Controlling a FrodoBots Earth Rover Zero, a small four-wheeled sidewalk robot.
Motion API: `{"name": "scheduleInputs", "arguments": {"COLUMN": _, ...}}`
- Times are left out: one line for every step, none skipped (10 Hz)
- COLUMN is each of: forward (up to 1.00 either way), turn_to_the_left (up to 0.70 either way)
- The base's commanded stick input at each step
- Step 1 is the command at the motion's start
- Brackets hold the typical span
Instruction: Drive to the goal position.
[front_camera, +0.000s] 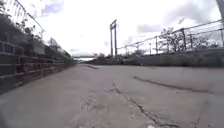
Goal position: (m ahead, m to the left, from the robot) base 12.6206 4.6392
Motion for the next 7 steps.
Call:
{"name": "scheduleInputs", "arguments": {"forward": 0.7, "turn_to_the_left": 0.0}}
{"name": "scheduleInputs", "arguments": {"forward": 0.7, "turn_to_the_left": 0.0}}
{"name": "scheduleInputs", "arguments": {"forward": 0.7, "turn_to_the_left": 0.0}}
{"name": "scheduleInputs", "arguments": {"forward": 0.7, "turn_to_the_left": 0.0}}
{"name": "scheduleInputs", "arguments": {"forward": 0.7, "turn_to_the_left": 0.0}}
{"name": "scheduleInputs", "arguments": {"forward": 0.7, "turn_to_the_left": 0.0}}
{"name": "scheduleInputs", "arguments": {"forward": 0.7, "turn_to_the_left": 0.0}}
